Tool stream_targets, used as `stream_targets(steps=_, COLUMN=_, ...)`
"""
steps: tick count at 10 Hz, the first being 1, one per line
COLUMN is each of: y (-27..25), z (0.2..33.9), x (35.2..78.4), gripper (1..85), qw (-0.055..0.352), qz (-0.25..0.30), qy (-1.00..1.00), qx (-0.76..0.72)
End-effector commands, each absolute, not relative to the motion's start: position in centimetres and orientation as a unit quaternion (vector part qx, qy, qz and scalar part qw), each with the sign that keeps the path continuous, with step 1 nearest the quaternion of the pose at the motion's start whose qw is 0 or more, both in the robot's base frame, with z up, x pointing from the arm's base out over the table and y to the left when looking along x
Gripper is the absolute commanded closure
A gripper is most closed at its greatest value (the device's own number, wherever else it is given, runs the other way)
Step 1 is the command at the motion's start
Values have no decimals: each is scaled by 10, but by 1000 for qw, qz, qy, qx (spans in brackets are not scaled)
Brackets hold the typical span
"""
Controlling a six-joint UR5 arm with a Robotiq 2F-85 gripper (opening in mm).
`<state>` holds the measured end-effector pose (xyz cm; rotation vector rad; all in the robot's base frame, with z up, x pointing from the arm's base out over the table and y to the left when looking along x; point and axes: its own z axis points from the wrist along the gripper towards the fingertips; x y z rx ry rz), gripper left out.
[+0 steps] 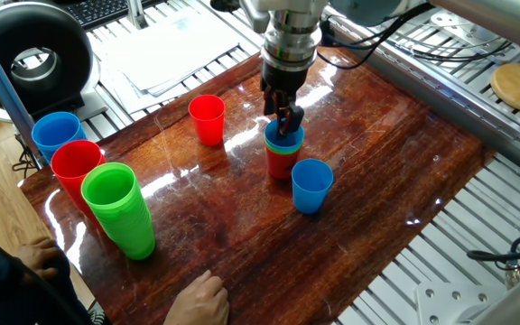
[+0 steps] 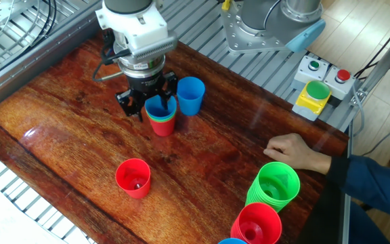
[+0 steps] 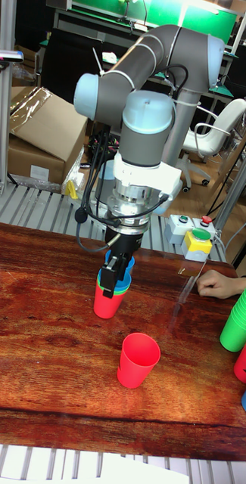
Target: Stack the cups
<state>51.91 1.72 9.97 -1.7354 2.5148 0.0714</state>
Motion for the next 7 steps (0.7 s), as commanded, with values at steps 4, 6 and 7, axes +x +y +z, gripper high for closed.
stream_targets(steps=4, y=21, z=82, x=514, gripper=263, qw=58, qz=20, qy=819, qx=-570)
stream_targets(steps=6, y=22, z=77, x=510, gripper=273, qw=62, qz=22, qy=819, qx=-569)
stream_targets(steps=7, y=22, z=76, x=509, gripper=277, qw=64, qz=22, qy=819, qx=-569)
